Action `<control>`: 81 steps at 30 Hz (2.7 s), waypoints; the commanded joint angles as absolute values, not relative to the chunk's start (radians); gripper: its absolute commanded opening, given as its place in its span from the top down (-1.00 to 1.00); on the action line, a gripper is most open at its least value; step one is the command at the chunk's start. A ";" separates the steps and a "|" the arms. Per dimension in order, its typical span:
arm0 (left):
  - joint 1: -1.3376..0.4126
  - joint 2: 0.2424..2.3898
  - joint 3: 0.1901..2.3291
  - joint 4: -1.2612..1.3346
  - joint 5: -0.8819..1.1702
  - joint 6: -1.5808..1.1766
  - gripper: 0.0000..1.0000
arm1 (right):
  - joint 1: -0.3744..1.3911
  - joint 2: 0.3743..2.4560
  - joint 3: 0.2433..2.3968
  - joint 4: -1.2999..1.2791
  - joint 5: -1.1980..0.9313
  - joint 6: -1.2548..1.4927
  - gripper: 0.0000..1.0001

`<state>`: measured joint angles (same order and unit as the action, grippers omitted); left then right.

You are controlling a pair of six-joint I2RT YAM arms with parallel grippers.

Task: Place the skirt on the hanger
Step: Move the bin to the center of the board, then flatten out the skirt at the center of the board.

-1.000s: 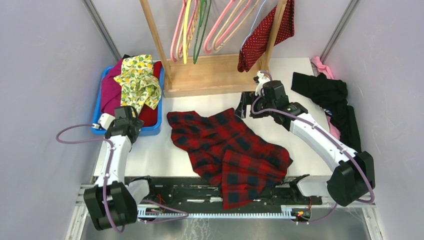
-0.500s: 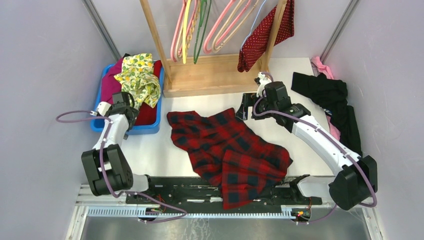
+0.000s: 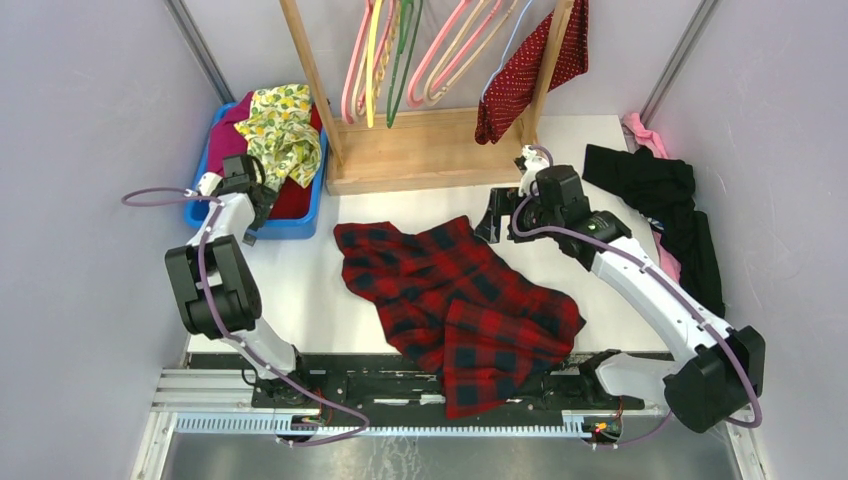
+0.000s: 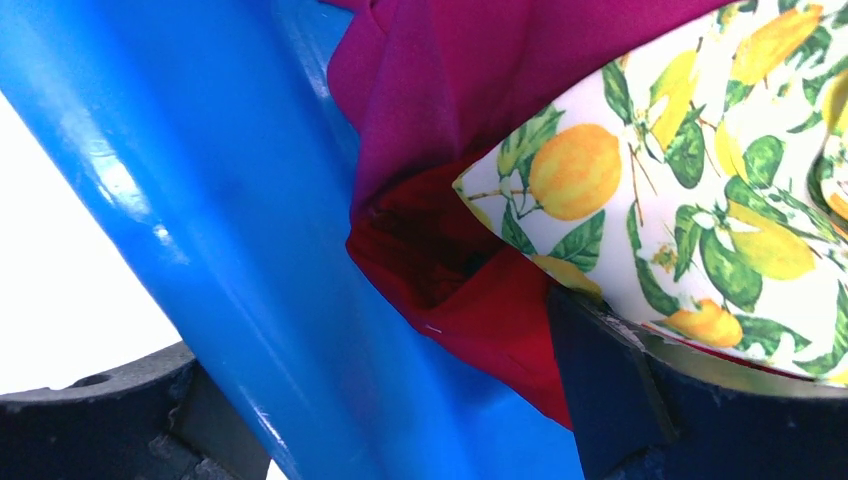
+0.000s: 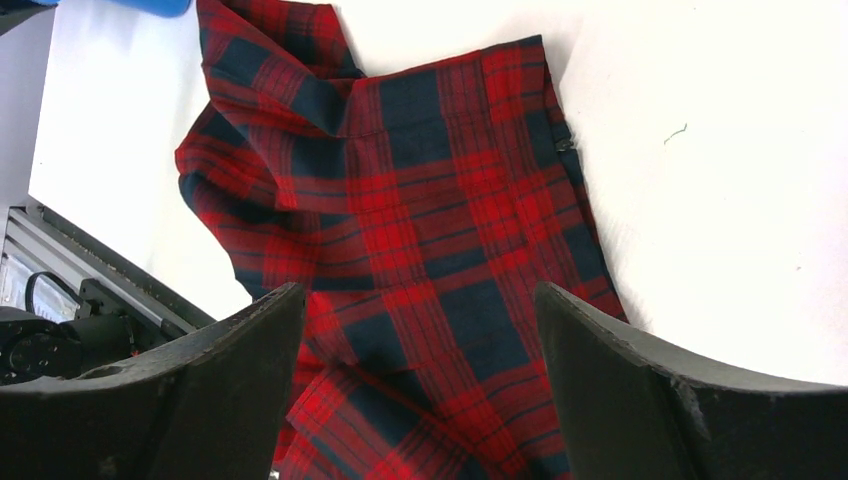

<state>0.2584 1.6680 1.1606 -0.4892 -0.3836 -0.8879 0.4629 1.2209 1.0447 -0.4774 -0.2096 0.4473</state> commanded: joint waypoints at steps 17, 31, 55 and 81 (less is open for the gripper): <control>0.269 1.483 1.310 -0.417 -0.024 -0.712 -0.98 | 0.470 1.007 0.985 -0.604 -0.247 0.467 -0.80; 0.222 1.090 1.102 -0.492 0.184 -0.612 -0.98 | 0.866 1.173 0.920 -0.682 -0.072 0.426 -0.83; 0.000 0.802 0.853 -0.564 0.091 -0.537 -0.98 | 1.065 1.316 1.188 -0.558 0.029 0.377 0.95; 0.000 0.673 0.907 -0.692 -0.108 -0.525 -0.99 | 0.902 2.236 2.464 -0.636 -0.376 0.395 0.51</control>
